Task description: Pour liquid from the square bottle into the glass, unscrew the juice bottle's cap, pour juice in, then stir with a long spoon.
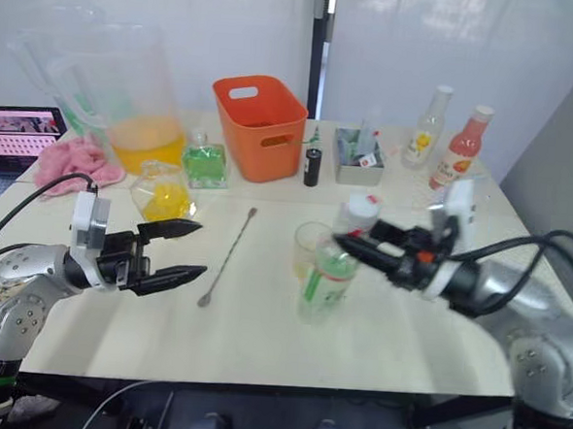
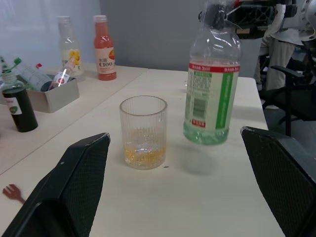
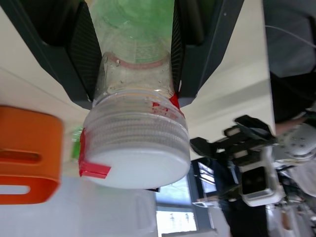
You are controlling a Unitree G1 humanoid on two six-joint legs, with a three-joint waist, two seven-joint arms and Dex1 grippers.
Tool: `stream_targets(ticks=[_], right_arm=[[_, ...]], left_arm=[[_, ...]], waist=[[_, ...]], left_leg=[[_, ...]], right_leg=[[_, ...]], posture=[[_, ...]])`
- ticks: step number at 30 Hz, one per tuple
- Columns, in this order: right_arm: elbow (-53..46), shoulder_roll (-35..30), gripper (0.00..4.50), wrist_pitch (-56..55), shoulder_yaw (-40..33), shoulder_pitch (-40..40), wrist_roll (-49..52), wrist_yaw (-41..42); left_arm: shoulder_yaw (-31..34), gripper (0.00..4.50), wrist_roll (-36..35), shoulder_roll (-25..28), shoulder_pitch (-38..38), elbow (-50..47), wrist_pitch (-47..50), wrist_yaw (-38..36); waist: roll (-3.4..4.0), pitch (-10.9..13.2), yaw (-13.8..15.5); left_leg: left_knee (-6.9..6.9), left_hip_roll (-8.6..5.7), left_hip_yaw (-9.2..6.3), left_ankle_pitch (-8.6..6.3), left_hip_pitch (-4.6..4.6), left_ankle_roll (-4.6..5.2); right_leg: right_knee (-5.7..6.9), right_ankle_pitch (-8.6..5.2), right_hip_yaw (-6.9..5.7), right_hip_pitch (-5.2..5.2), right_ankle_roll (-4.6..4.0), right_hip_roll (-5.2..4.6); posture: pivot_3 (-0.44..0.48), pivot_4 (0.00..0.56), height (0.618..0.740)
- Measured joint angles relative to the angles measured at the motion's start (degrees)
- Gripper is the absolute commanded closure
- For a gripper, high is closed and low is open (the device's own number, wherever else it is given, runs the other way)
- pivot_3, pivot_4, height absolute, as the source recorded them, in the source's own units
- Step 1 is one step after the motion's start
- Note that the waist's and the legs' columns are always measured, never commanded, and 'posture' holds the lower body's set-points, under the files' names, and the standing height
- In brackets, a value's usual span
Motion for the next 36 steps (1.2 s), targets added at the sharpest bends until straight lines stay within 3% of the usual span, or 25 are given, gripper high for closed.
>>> stream_targets(ticks=[10,17,19,25,36], right_arm=[[-2.38,6.05,3.11,-6.91,15.54,2.52,-10.94,-4.3],[-0.91,5.81,3.11,-10.39,17.66,2.45,-14.27,-1.6],[-0.14,5.66,2.04,-10.83,17.72,2.14,-14.37,-0.89],[0.06,5.15,0.02,-9.91,17.7,1.67,-13.5,-0.47],[-0.13,1.24,0.02,-7.48,13.59,1.05,-6.41,1.76]], left_arm=[[0.48,0.0,0.31,2.8,2.2,-3.19,1.08,-1.37],[1.49,0.0,0.6,3.15,3.74,-4.84,1.07,-1.16],[1.49,0.0,0.68,3.12,3.89,-4.85,1.07,-1.02],[1.47,0.0,0.79,3.03,3.76,-5.76,1.03,-0.48],[-0.12,0.0,0.69,1.34,0.92,-7.21,1.38,0.07]], waist=[[-0.01,0.0,0.1],[-0.07,-0.02,0.21],[-0.09,-0.03,0.21],[-0.09,-0.03,0.22],[-0.13,-0.02,0.2]], left_leg=[[0.02,0.0,0.0,0.0,-0.01,0.0],[0.02,0.01,0.0,0.0,0.01,0.0],[0.02,0.01,0.0,0.0,0.02,0.0],[0.02,0.01,0.0,0.0,0.02,0.0],[0.02,0.02,-0.01,0.0,0.02,0.01]], right_leg=[[-0.01,-0.1,0.0,0.01,-0.23,0.0],[-0.01,-0.12,0.0,0.03,-0.22,0.0],[0.0,-0.12,0.0,0.03,-0.22,0.0],[0.0,-0.11,0.0,0.03,-0.23,0.0],[0.0,-0.11,0.0,0.04,-0.21,0.02]], posture=[[0.0,0.15,0.738],[0.0,0.15,0.738],[0.0,0.15,0.738],[0.0,0.15,0.738],[0.0,0.15,0.738]])
